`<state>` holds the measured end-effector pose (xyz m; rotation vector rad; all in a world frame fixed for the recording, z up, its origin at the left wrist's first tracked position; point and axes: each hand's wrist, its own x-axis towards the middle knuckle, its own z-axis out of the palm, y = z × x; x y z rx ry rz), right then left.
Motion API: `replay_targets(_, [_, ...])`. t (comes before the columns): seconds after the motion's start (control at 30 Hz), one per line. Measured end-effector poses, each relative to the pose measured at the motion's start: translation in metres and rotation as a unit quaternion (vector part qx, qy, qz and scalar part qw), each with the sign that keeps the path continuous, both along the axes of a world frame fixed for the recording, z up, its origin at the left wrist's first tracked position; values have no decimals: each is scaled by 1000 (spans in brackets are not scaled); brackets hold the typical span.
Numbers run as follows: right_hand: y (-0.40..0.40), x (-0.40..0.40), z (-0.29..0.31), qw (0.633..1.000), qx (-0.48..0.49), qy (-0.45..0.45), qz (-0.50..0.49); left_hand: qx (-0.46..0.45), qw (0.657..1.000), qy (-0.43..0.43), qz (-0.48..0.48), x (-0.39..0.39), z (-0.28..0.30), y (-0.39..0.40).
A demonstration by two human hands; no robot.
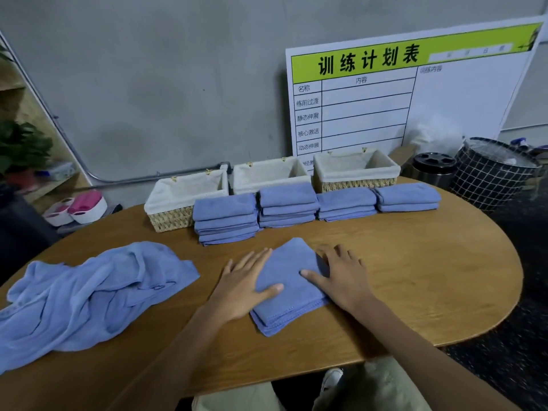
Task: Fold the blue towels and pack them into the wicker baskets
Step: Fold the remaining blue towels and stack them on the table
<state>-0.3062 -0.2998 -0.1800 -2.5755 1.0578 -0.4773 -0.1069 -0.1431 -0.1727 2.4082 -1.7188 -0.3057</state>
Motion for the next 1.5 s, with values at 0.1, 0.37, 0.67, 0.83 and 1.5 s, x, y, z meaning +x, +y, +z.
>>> replay_targets(0.1, [-12,8,8,999,38,-5,9,25,1000,-13,6,3,9,13])
replay_targets(0.37, [-44,36,28,977,129,-28,169,-36,993,108,37,29,34,8])
replay_targets(0.67, [-77,80,33,928,261,-76,257,-205,926,306,86,48,14,-58])
replay_targets(0.83, [-86,93,27,934,252,-137,213,-295,892,325,111,63,8,-56])
replay_targets(1.5, [34,13,47,907,222,-270,234,-371,852,358,90,14,47,33])
